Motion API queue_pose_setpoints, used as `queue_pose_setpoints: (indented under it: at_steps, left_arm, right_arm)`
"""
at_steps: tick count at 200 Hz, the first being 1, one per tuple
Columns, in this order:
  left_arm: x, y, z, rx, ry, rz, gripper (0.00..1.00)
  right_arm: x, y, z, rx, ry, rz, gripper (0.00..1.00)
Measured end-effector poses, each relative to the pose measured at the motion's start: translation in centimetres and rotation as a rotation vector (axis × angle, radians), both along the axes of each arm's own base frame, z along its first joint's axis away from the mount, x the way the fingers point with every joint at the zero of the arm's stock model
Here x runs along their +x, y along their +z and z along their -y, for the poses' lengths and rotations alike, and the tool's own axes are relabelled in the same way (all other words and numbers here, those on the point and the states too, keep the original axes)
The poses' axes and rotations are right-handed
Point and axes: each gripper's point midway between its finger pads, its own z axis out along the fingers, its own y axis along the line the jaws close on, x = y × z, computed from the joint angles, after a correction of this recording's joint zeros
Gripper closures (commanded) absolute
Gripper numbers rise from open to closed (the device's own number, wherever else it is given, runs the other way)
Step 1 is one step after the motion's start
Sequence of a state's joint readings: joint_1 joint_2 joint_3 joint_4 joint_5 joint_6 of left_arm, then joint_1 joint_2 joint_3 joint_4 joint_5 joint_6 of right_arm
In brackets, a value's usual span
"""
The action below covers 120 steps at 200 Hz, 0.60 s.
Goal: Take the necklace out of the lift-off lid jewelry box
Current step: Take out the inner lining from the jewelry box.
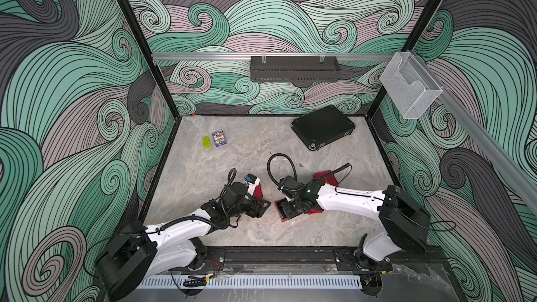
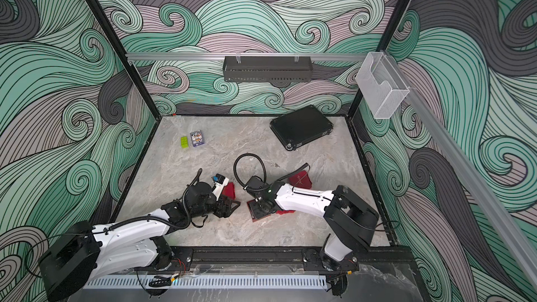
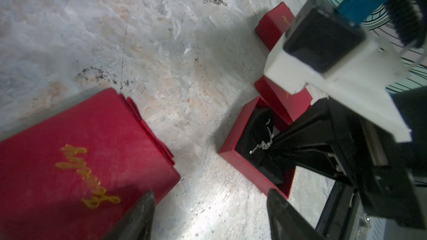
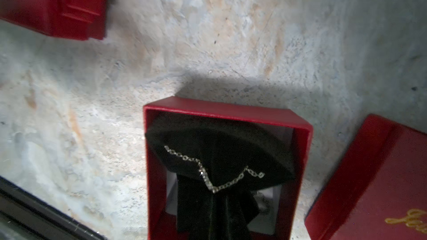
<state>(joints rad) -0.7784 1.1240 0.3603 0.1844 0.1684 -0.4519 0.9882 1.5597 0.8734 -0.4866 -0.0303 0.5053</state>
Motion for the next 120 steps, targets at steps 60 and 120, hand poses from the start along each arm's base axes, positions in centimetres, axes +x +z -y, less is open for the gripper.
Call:
queue_pose_setpoints:
  at_steps: [60, 120]
  left_arm:
    - [0.4, -0.7, 1.9, 0.026, -0.04, -0.007, 0.35]
    - [-0.1, 4.7, 1.3, -0.083, -0.021, 0.077, 0.36]
  right_arm:
    - [0.2, 3.0, -0.8, 0.133, 0.002, 0.035, 0.97]
    - [1.9, 9.3, 0.5, 0.275, -0.034, 0.184, 0.97]
